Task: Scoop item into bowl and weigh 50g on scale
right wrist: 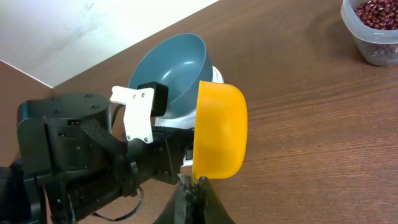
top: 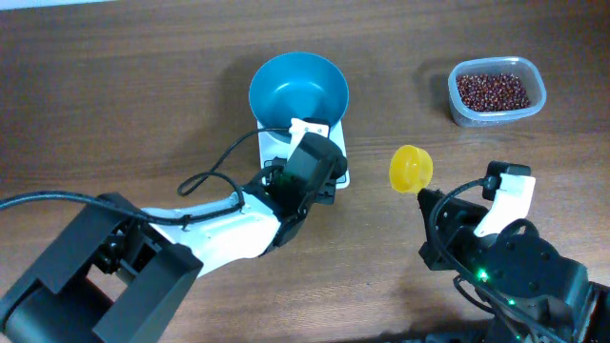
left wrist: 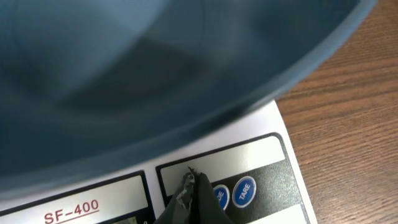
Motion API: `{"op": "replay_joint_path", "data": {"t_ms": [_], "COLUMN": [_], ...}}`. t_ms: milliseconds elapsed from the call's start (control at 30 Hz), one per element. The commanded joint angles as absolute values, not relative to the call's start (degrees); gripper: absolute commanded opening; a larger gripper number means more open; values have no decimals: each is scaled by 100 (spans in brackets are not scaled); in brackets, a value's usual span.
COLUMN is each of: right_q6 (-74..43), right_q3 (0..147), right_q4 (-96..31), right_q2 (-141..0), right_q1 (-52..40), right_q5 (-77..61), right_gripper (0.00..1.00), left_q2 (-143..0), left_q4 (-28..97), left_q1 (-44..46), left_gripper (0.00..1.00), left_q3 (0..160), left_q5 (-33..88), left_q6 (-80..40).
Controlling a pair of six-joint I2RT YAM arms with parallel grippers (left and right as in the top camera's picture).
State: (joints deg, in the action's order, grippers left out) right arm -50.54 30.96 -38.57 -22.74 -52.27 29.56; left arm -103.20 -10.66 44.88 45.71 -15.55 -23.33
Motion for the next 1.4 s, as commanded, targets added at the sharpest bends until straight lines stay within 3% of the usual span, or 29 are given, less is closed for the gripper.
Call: {"op": "replay_joint_path", "data": {"t_ms": [0, 133, 533, 700, 833, 933, 1033, 1200, 1367], "right_q6": [-4991, -4991, -4993, -4991, -4993, -4993, -4993, -4969, -4965], "right_q3": [3194, 3194, 3194, 3194, 3194, 3194, 3194, 3197, 3197], "right_q4": [-3841, -3841, -4217, -4261, -4056, -3511, -2945, -1848, -1162], "right_q2": [-2237, -2237, -2237, -2237, -2237, -2263, -2425, -2965, -3662], "right_q1": [-5205, -5205, -5205, -5203, -5203, -5201, -5129, -3913, -2534], "right_q5": [3065, 3046, 3026, 3395, 3522, 3706, 4431, 4283, 2237], "right_gripper": [4, 4, 4, 4, 4, 4, 4, 4, 4], "left_q2": [-10551, -9968, -6298, -4689, -4261, -4320, -4501, -4654, -4654], "left_q4": [-985, -497, 2853, 3518, 3566, 3566, 3570, 3476, 3459], "left_q1": [4501, 4530, 4539, 4534, 4427, 4294, 4296, 4270, 3489], "left_gripper": [0, 0, 0, 0, 0, 0, 0, 0, 0], "left_q3": [4550, 4550, 4550, 4547, 4547, 4547, 4547, 4578, 5039], "left_q5": [-1573, -1267, -895, -2897, -4694, -4289, -3063, -3000, -2976], "left_q6": [-2263, -2263, -2261, -2261, -2263, -2263, -2261, -2259, -2058]}}
